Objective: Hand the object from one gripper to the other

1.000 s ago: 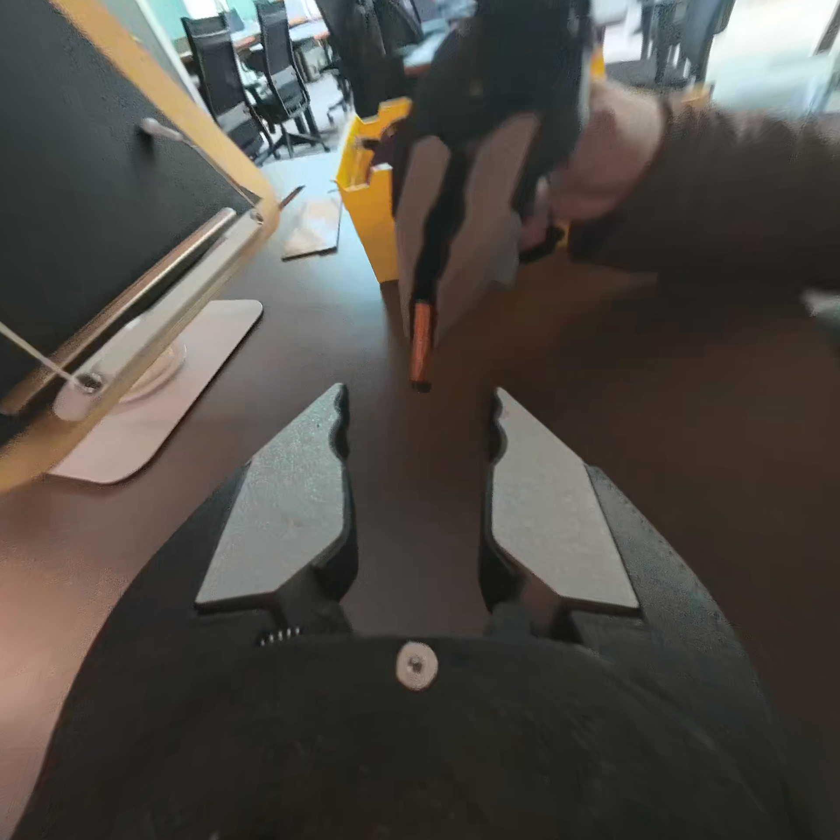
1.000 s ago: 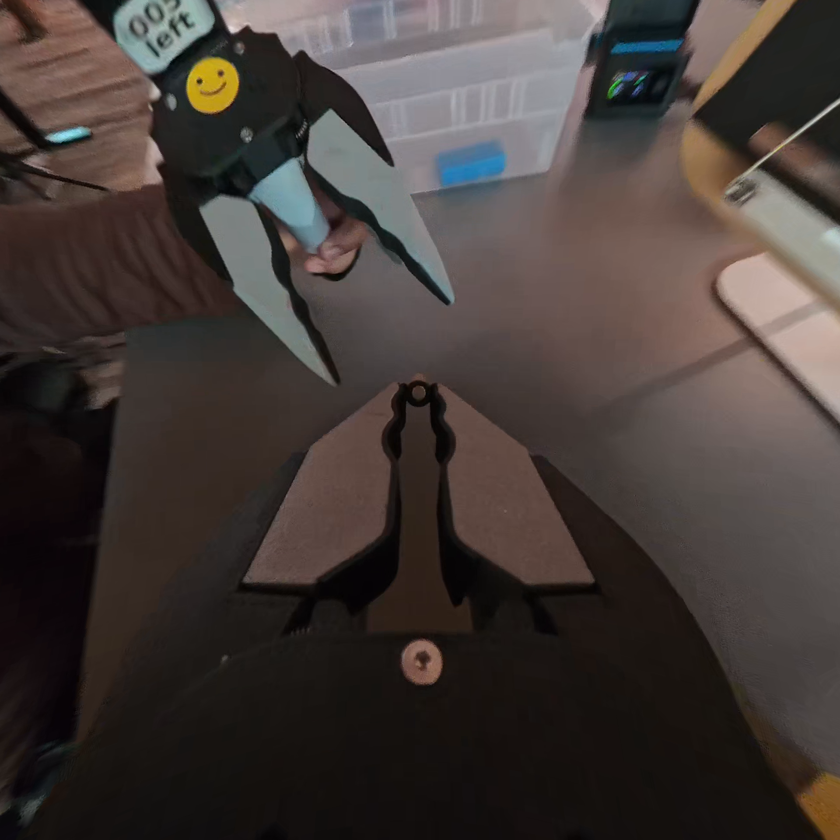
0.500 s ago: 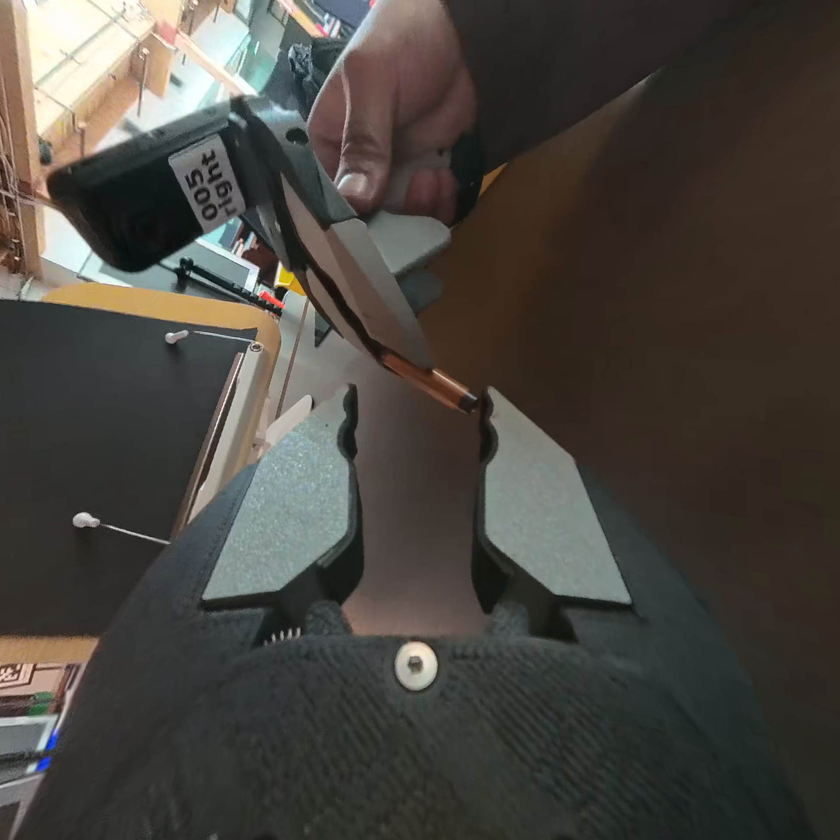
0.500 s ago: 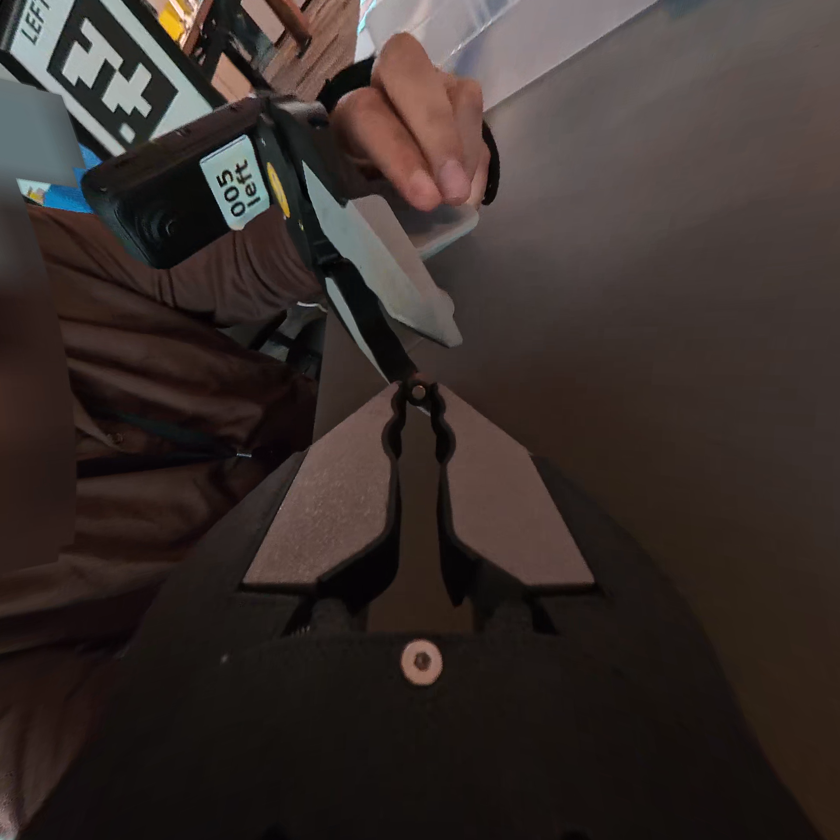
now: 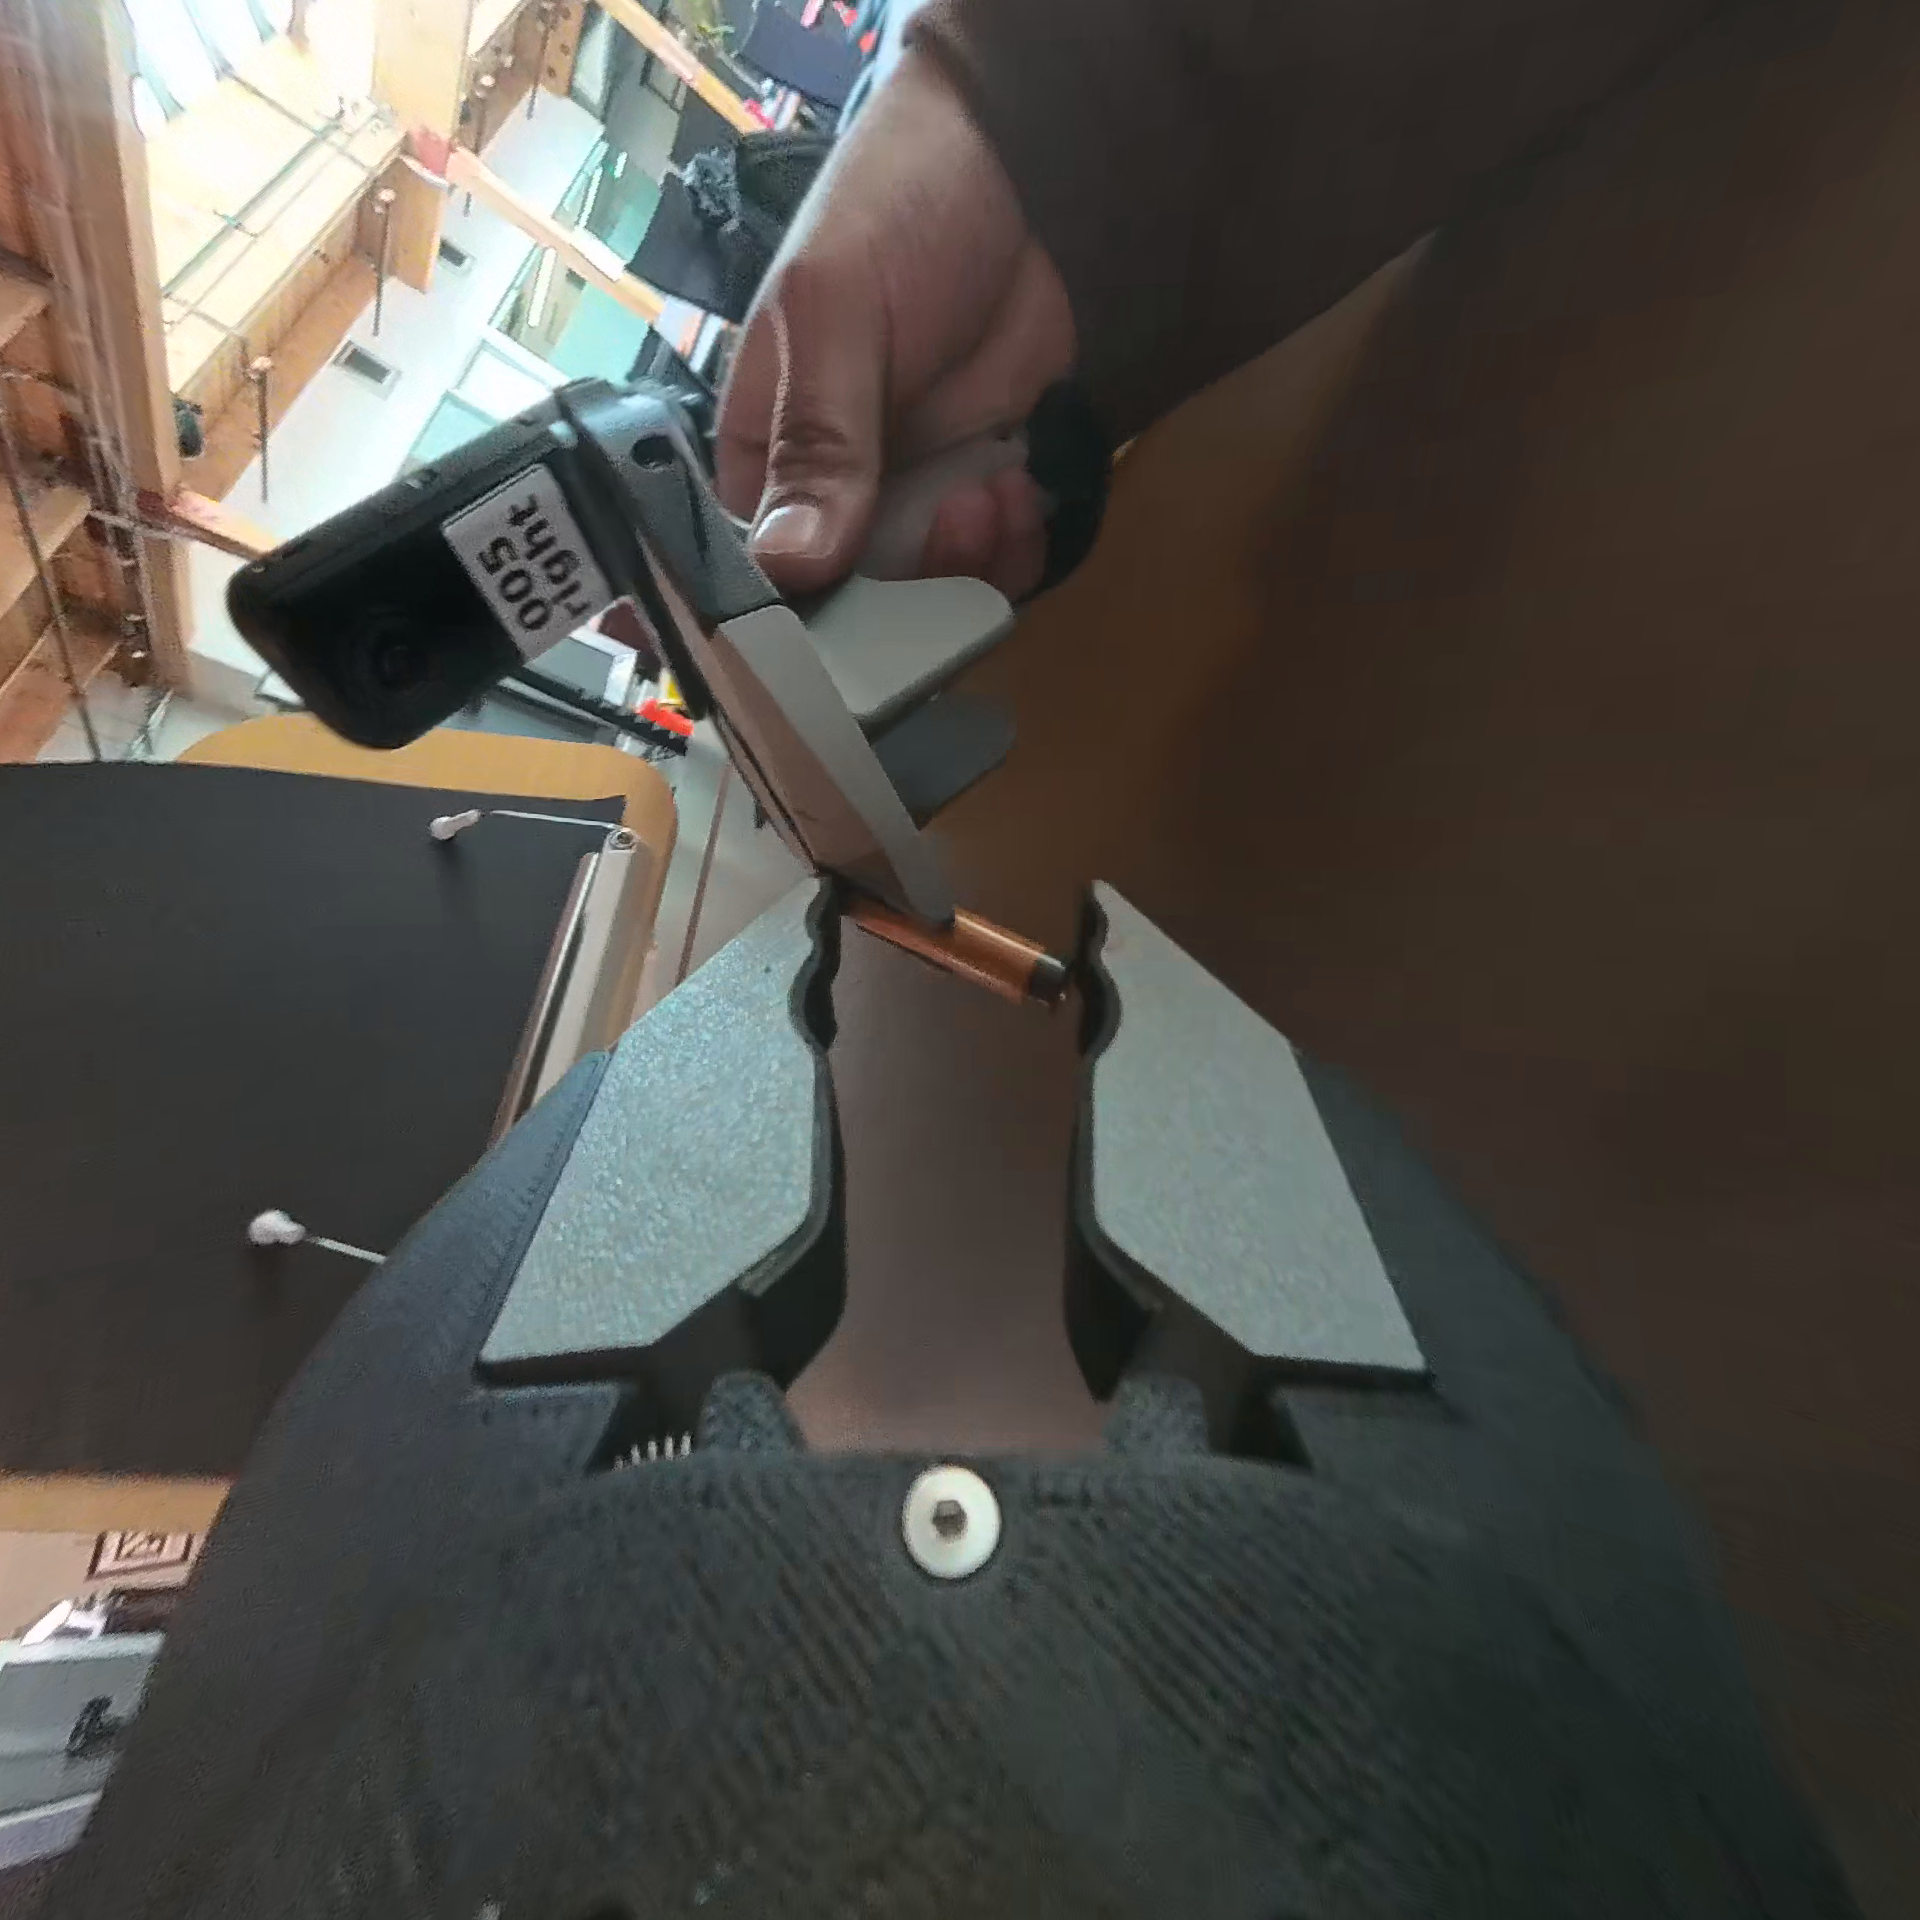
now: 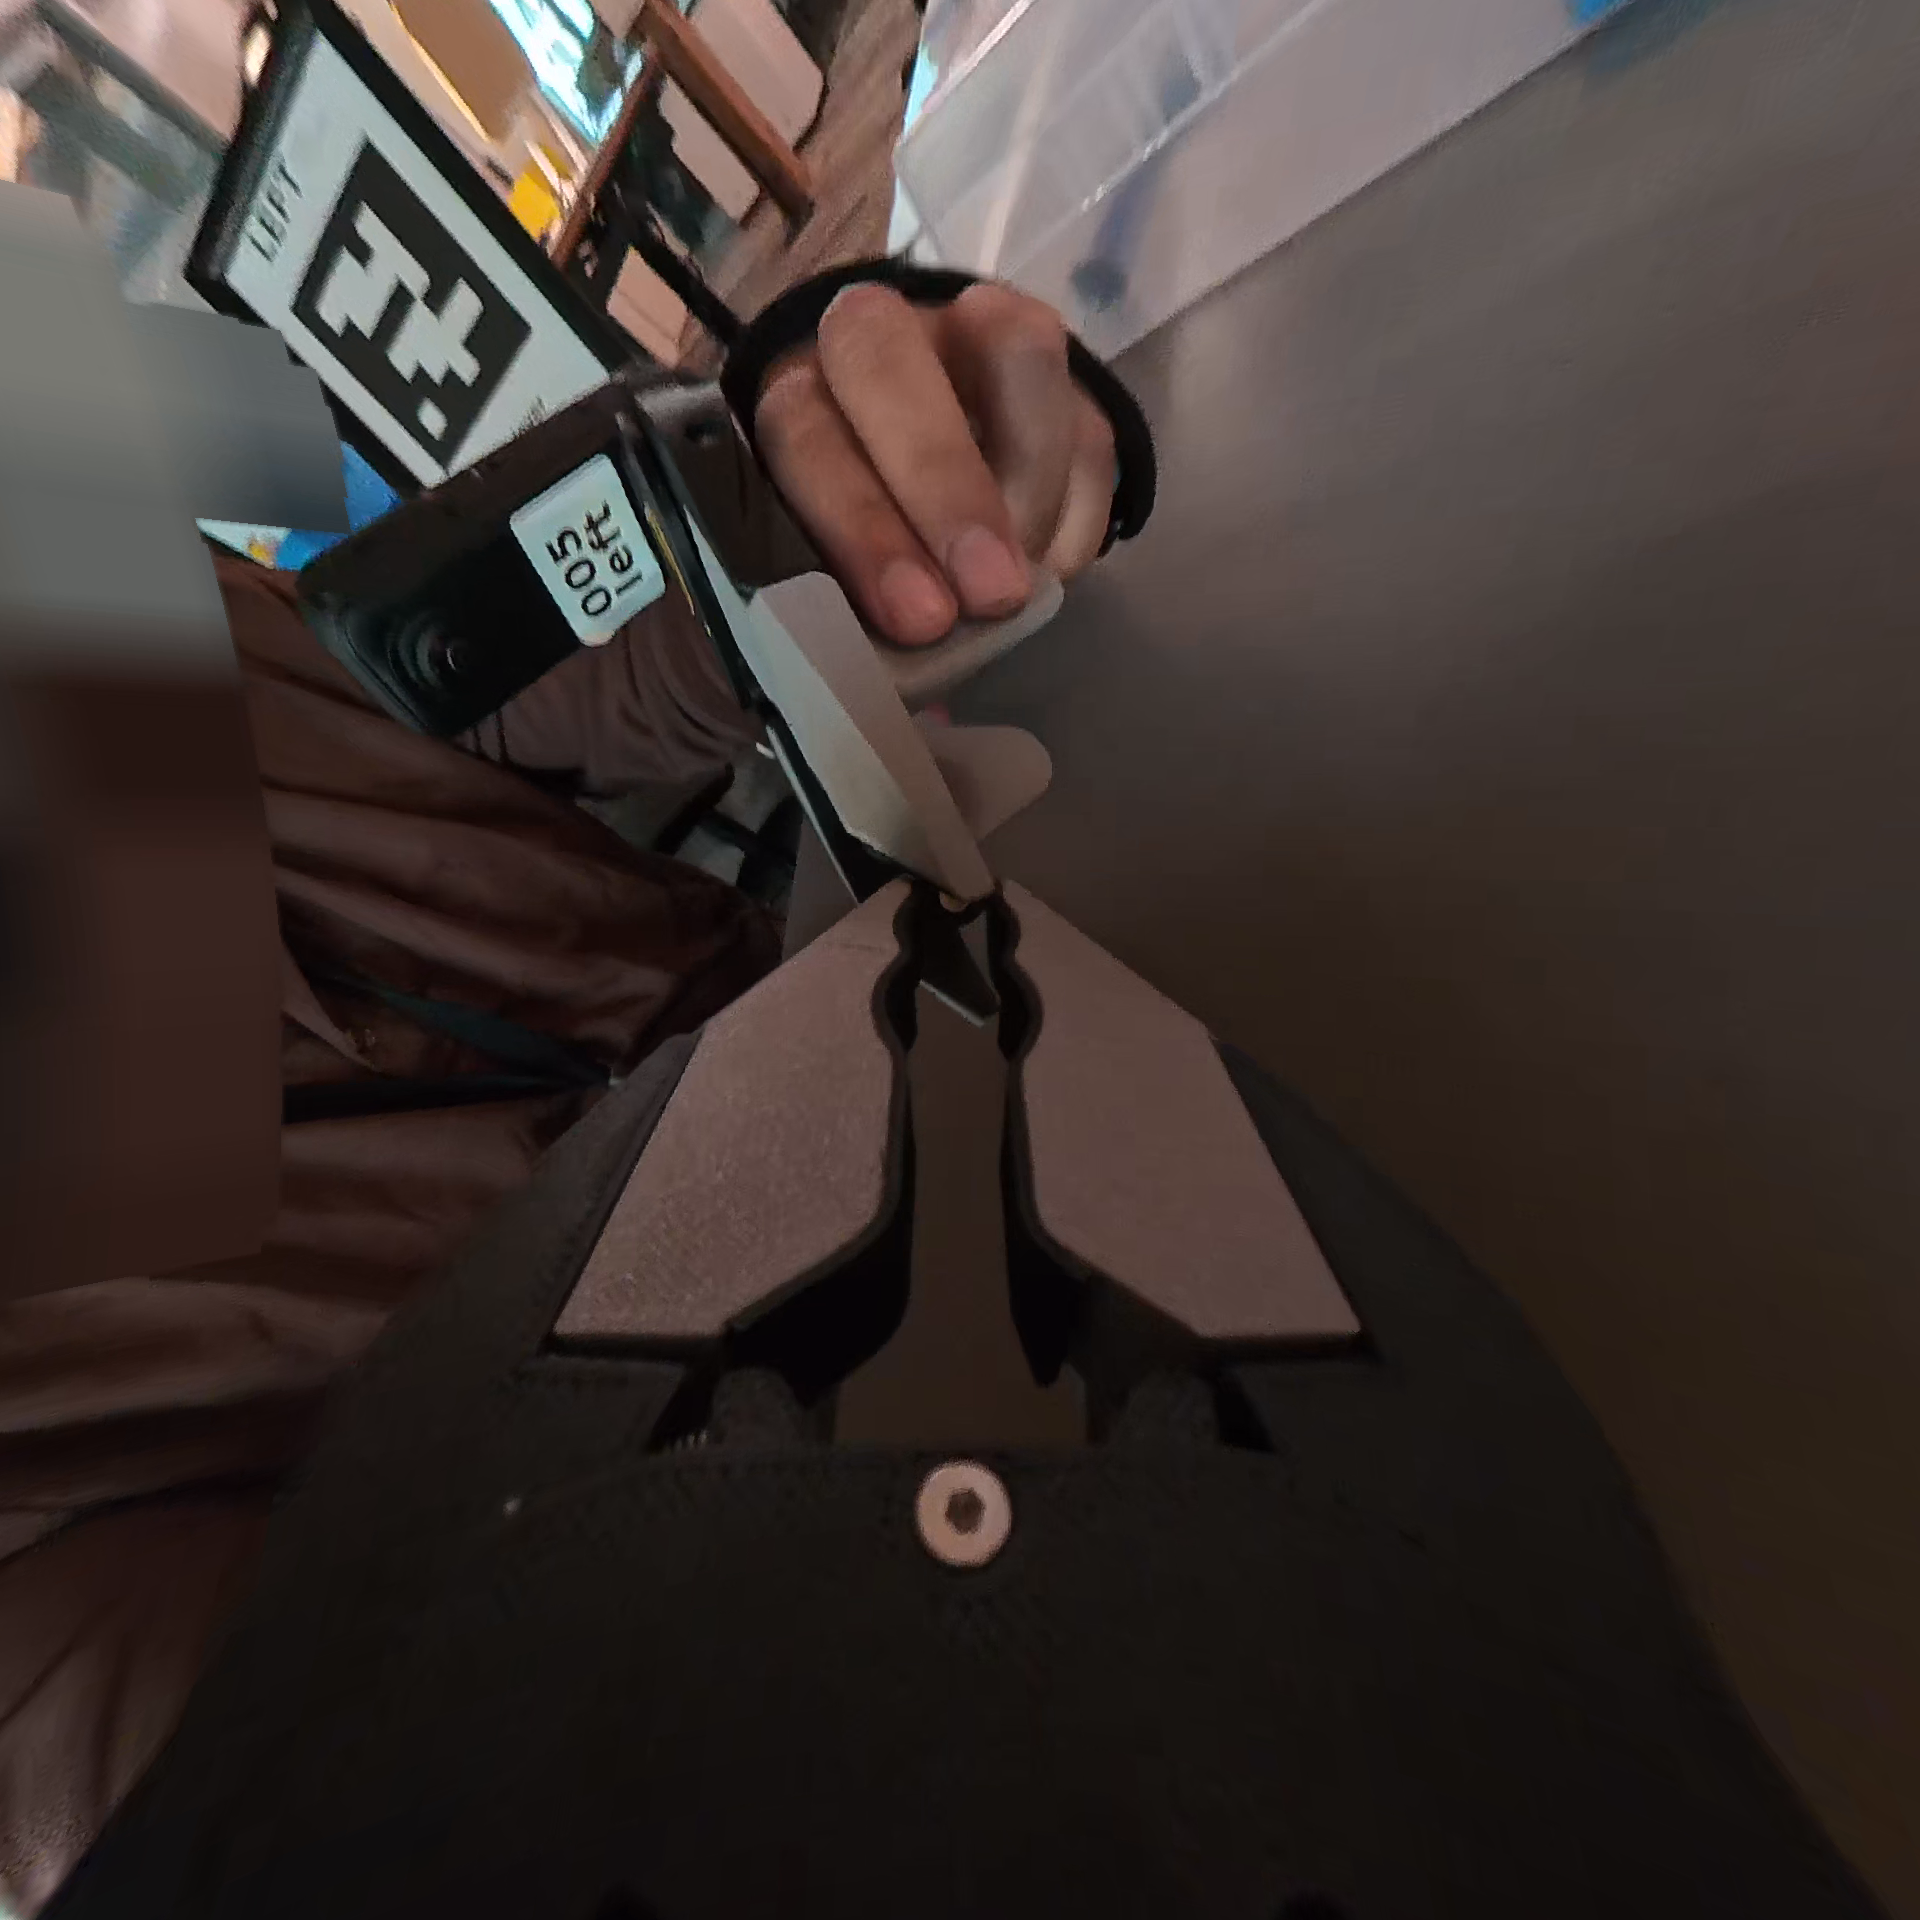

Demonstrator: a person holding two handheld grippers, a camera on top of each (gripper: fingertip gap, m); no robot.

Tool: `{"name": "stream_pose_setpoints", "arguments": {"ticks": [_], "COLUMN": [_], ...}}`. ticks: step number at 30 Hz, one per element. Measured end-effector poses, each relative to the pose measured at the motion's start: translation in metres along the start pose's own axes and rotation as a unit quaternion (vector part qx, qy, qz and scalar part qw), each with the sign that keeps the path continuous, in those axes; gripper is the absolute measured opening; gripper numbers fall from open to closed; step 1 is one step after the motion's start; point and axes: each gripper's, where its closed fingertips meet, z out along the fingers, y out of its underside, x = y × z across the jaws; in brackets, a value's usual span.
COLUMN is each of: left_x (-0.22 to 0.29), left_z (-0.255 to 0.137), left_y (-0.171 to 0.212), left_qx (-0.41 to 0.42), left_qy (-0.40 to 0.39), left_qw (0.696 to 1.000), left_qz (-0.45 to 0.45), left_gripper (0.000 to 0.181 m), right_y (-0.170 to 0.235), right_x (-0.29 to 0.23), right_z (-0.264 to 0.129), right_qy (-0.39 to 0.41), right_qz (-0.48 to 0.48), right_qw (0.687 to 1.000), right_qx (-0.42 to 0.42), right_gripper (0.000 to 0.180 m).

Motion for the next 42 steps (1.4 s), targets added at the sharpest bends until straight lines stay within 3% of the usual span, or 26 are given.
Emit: {"name": "stream_pose_setpoints", "arguments": {"ticks": [4,8,10,14,18,23,24,26,31,33,35,37,39,42], "left_x": [-0.019,-0.039,-0.045,-0.051,-0.058,-0.046,-0.046,-0.042,-0.038,-0.036,-0.039,-0.049,-0.056,-0.057], "left_z": [0.000,-0.007,-0.009,-0.011,-0.014,-0.017,-0.017,-0.016,-0.015,-0.013,-0.014,-0.018,-0.024,-0.024], "left_y": [0.002,-0.002,-0.003,-0.004,0.008,0.007,0.006,0.005,0.001,0.003,0.006,0.012,0.020,0.034], "left_qx": [0.004,0.029,0.041,0.085,0.114,0.160,0.170,0.172,0.174,0.164,0.160,0.158,0.131,0.056], "left_qy": [-0.043,-0.088,-0.094,-0.041,0.034,0.184,0.195,0.211,0.226,0.225,0.213,0.177,0.128,0.048], "left_qw": [0.998,0.993,0.989,0.958,0.875,0.704,0.682,0.667,0.658,0.664,0.677,0.714,0.781,0.881], "left_qz": [-0.038,-0.078,-0.104,-0.272,-0.470,-0.667,-0.684,-0.693,-0.696,-0.694,-0.686,-0.659,-0.597,-0.466], "left_gripper": [0.042,0.042,0.042,0.041,0.041,0.042,0.042,0.042,0.042,0.042,0.041,0.043,0.043,0.053], "right_y": [-0.018,-0.032,-0.032,-0.040,-0.036,-0.044,-0.047,-0.046,-0.035,-0.034,-0.033,-0.035,-0.033,-0.025], "right_x": [0.000,-0.009,0.003,0.016,0.015,0.016,0.014,0.009,0.015,0.020,0.023,0.029,0.036,0.035], "right_z": [-0.007,-0.017,-0.021,-0.038,-0.039,-0.034,-0.033,-0.023,-0.004,-0.005,-0.006,-0.011,-0.013,-0.007], "right_qy": [0.021,-0.017,0.011,0.104,0.216,0.360,0.383,0.390,0.376,0.387,0.381,0.378,0.353,0.252], "right_qz": [-0.024,-0.008,0.004,-0.064,-0.208,-0.387,-0.416,-0.460,-0.462,-0.460,-0.435,-0.396,-0.332,-0.207], "right_qw": [0.998,0.995,0.995,0.986,0.952,0.849,0.824,0.797,0.803,0.798,0.815,0.836,0.874,0.945], "right_qx": [0.047,0.099,0.101,0.114,0.055,0.015,0.018,0.010,-0.032,-0.040,-0.041,-0.030,-0.016,0.002], "right_gripper": [0.014,0.020,0.032,0.039,0.051,0.049,0.044,0.034,0.021,0.013,0.007,0.007,0.007,0.007]}}
